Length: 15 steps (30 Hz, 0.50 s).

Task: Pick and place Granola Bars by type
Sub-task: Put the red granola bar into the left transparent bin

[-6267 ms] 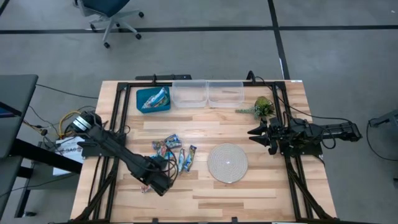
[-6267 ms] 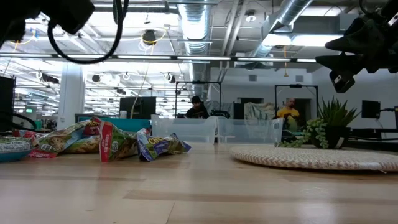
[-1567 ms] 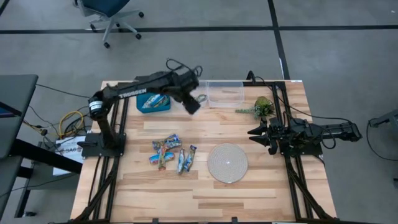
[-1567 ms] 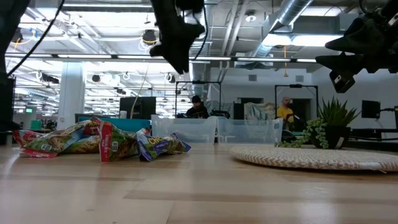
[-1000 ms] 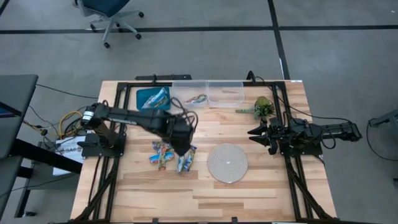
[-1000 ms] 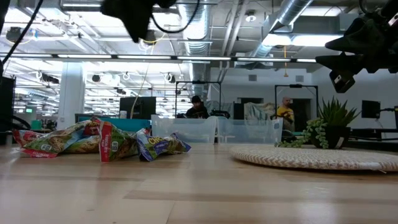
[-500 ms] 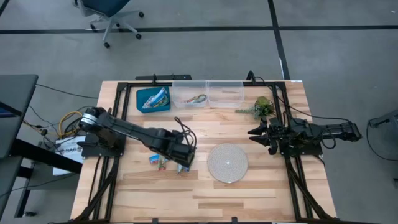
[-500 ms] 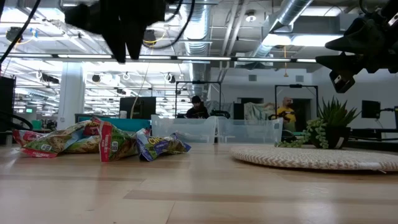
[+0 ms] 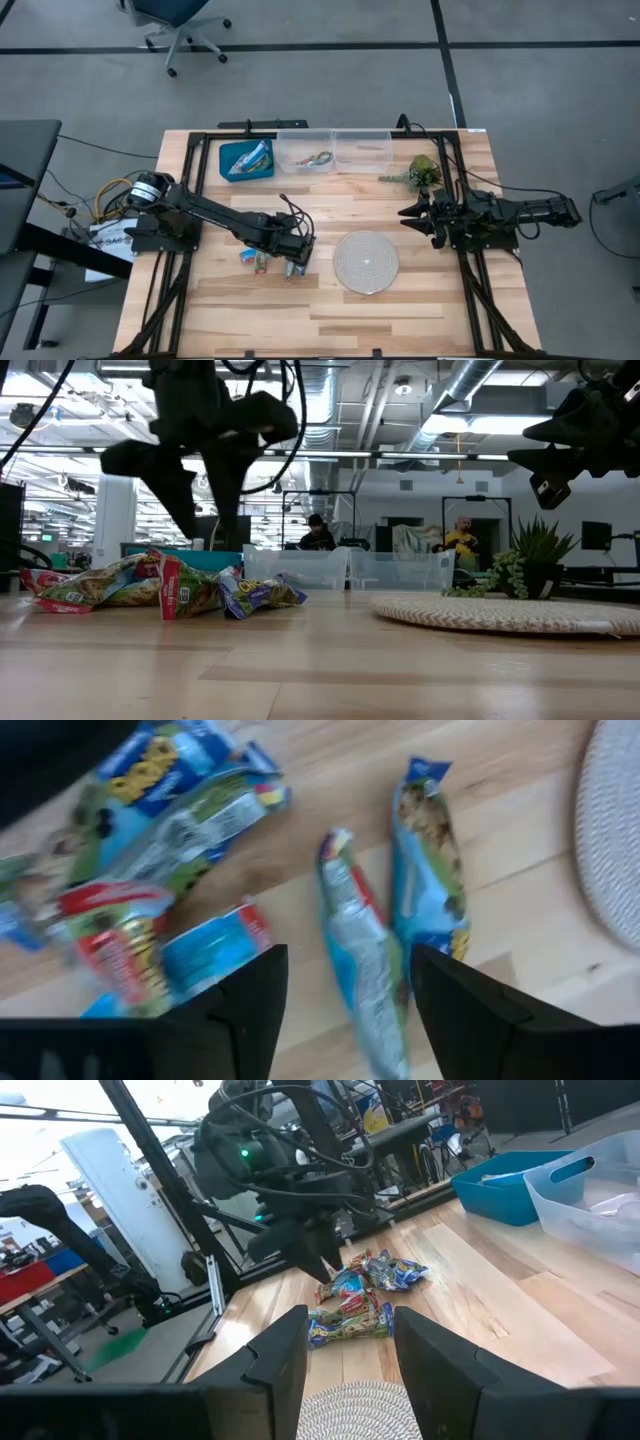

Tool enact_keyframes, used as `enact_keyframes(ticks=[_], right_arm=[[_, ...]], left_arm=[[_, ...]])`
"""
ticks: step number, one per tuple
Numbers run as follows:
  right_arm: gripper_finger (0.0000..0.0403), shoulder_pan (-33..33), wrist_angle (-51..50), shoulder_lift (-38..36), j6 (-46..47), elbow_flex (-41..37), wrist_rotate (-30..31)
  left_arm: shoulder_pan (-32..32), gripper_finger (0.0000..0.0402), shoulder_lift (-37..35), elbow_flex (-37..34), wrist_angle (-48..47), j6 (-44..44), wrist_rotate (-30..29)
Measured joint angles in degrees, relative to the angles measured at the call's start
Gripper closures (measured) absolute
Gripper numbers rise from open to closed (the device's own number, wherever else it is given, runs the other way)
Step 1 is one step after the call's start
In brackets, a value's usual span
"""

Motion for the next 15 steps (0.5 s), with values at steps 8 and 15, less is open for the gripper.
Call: enact_keyframes(ticks=[8, 15], right_arm=[[0.0259, 0.0, 0.0, 0.1, 0.0, 0.0, 0.0], [0.026, 0.0, 0.2, 0.4, 0.0, 0.0, 0.1]], left_arm=[[0.7, 0.0196, 2.8, -2.2, 4.4, 0.7, 2.5], [1.3, 0.0196, 8.4, -2.2, 10.9, 4.2, 8.0]])
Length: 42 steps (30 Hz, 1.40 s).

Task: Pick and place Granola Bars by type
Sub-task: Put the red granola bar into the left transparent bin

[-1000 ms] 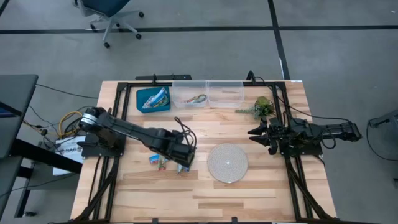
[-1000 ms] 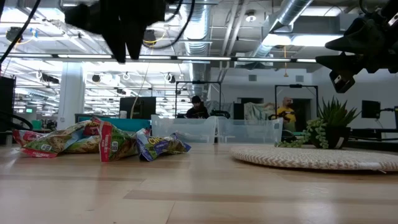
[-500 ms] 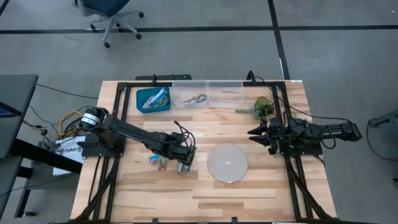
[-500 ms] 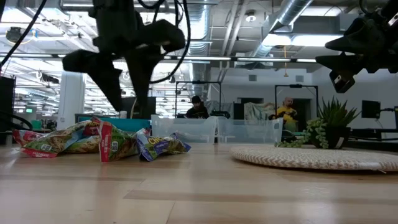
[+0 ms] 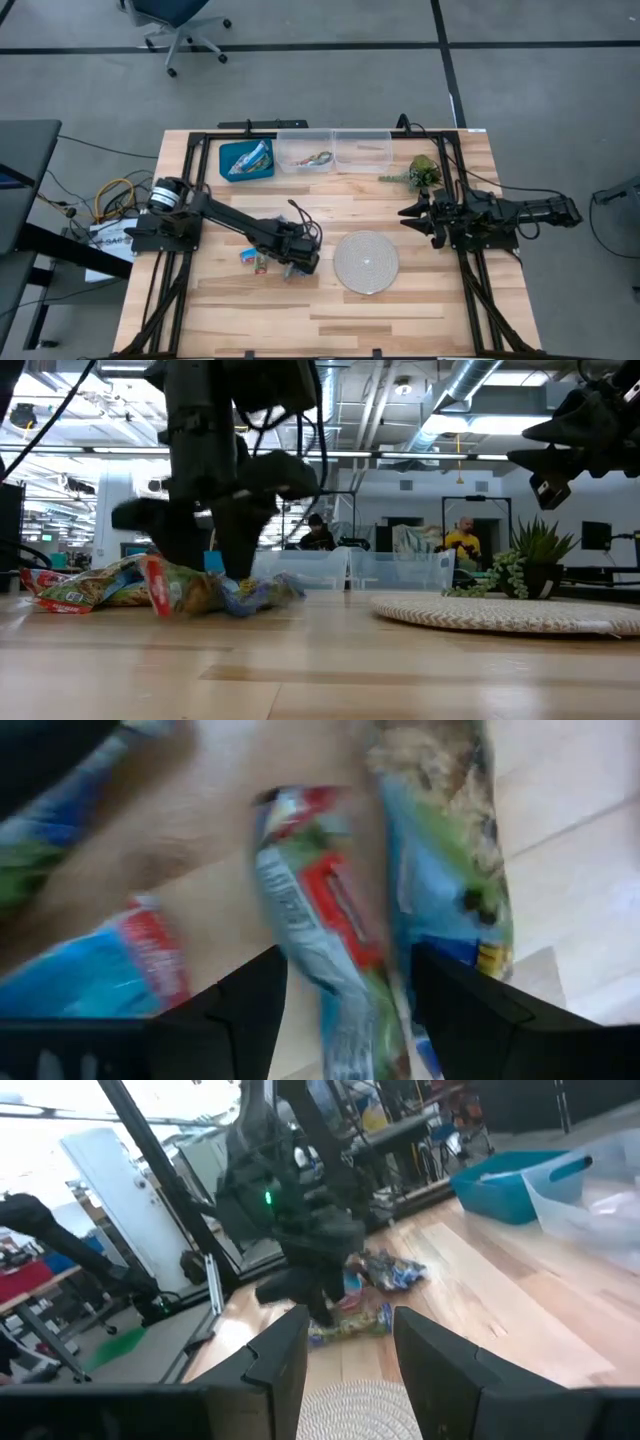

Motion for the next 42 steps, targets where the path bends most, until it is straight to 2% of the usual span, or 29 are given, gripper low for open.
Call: enact_keyframes(ticks=[18, 22, 32, 36, 42], right_arm=[[0.0259, 0.0, -0.2, 0.1, 0.0, 0.0, 0.0], [0.0261, 0.0, -0.2, 0.1, 0.0, 0.0, 0.0], [0.026, 0.0, -0.2, 0.1, 0.0, 0.0, -0.1], [0.0261, 0.0, -0.2, 0.1, 0.0, 0.0, 0.0], [0.0259, 0.0, -0.2, 0.1, 0.0, 0.0, -0.1]], left_arm=[[0.1, 0.0199, 0.9, 0.1, 1.0, 2.2, 0.9], [0.1, 0.0226, 0.9, 0.2, 0.6, 2.3, 0.9], [0.1, 0.0332, 0.9, 0.5, 1.2, 2.8, 1.0], [0.1, 0.035, 0.9, 0.5, 2.4, 2.8, 1.0], [0.3, 0.0353, 0.1, 1.6, 2.6, 4.7, 1.1]])
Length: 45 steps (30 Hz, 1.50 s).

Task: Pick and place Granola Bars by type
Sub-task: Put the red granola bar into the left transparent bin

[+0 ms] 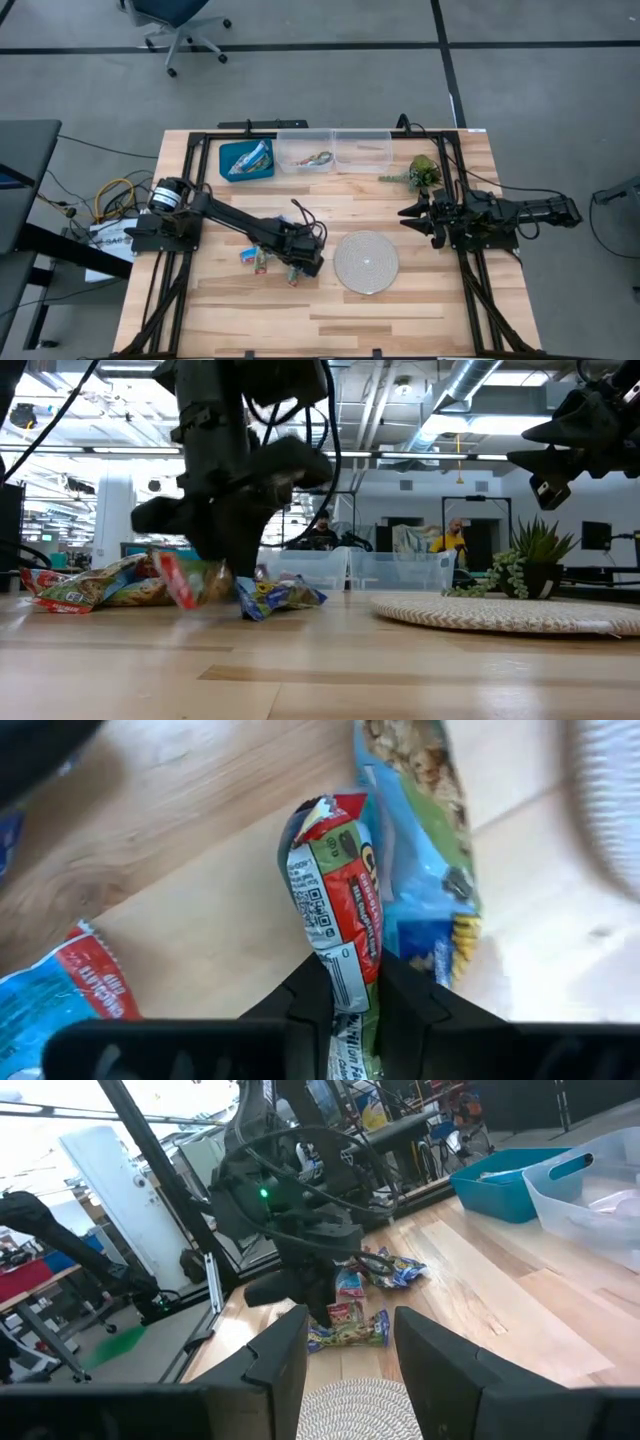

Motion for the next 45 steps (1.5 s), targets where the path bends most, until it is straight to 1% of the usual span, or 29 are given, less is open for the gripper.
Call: enact_keyframes(ticks=[4, 9, 12, 17, 20, 24, 27, 29, 31, 33, 38, 45], right_arm=[[0.0261, 0.0, 0.0, 0.0, 0.0, 0.0, 0.0], [0.026, 0.0, 0.0, 0.0, 0.0, 0.0, 0.0], [0.0259, 0.0, 0.0, 0.0, 0.0, 0.0, 0.0], [0.0261, 0.0, 0.0, 0.0, 0.0, 0.0, 0.0], [0.0261, 0.0, 0.0, 0.0, 0.0, 0.0, 0.0], [0.026, 0.0, 0.0, 0.0, 0.0, 0.0, 0.0], [0.0261, 0.0, 0.0, 0.0, 0.0, 0.0, 0.0], [0.0261, 0.0, 0.0, 0.0, 0.0, 0.0, 0.0], [0.026, 0.0, 0.0, 0.0, 0.0, 0.0, 0.0], [0.0259, 0.0, 0.0, 0.0, 0.0, 0.0, 0.0], [0.026, 0.0, 0.0, 0.0, 0.0, 0.0, 0.0], [0.026, 0.0, 0.0, 0.0, 0.0, 0.0, 0.0]], left_arm=[[1.3, 0.0352, -3.0, 0.2, -0.9, 1.2, -0.5], [4.0, 0.0352, -9.0, 0.3, -2.3, 1.3, -5.5], [6.6, 0.0352, -12.7, 0.3, -1.9, 3.2, -8.7], [12.7, 0.0352, -18.1, 0.3, 0.9, 8.3, -13.3], [17.2, 0.0352, -20.2, 0.3, 3.2, 11.8, -14.9], [23.8, 0.0352, -20.9, 0.3, 7.8, 16.6, -14.8], [28.6, 0.0352, -20.9, 0.3, 11.6, 21.1, -12.8], [31.2, 0.0352, -20.5, 0.3, 14.2, 25.9, -11.9], [33.6, 0.0352, -20.3, 0.3, 15.2, 32.6, -10.5], [35.6, 0.0352, -20.3, 0.3, 16.6, 39.9, -10.4], [40.0, 0.0352, -20.4, 0.3, 15.5, 56.1, -10.0], [44.2, 0.0341, -20.4, 0.3, 16.0, 80.0, -4.3]])
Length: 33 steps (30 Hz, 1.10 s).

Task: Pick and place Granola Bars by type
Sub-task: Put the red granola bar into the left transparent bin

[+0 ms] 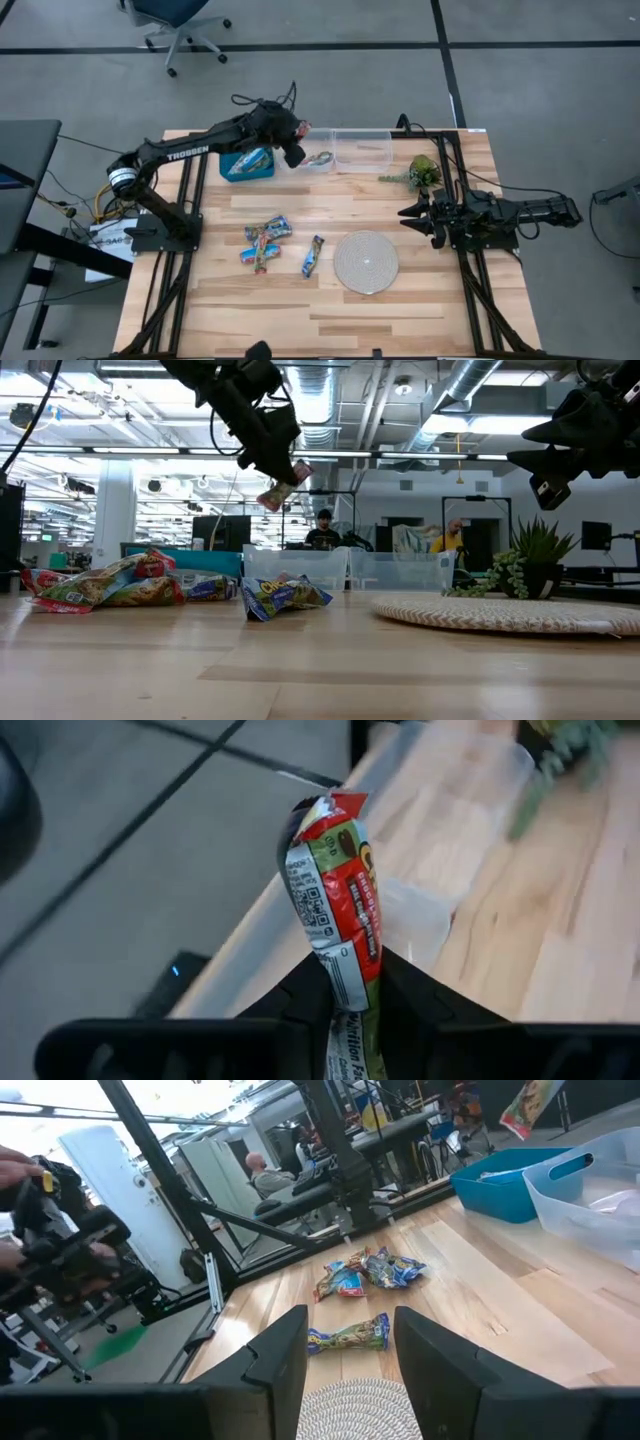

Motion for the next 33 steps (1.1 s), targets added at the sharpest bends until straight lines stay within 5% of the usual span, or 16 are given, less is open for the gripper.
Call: enact_keyframes(ticks=[6, 21, 33], right_arm=[[0.026, 0.0, 0.0, 0.0, 0.0, 0.0, 0.0], [0.0261, 0.0, 0.0, 0.0, 0.0, 0.0, 0.0], [0.0261, 0.0, 0.0, 0.0, 0.0, 0.0, 0.0]], left_arm=[[2.5, 0.0327, 2.6, 0.0, -0.1, 11.8, 4.3], [4.0, 0.0314, 12.0, 2.6, -0.6, 12.4, 0.6], [1.1, 0.0314, 10.3, 12.9, -16.4, -2.2, 0.7]])
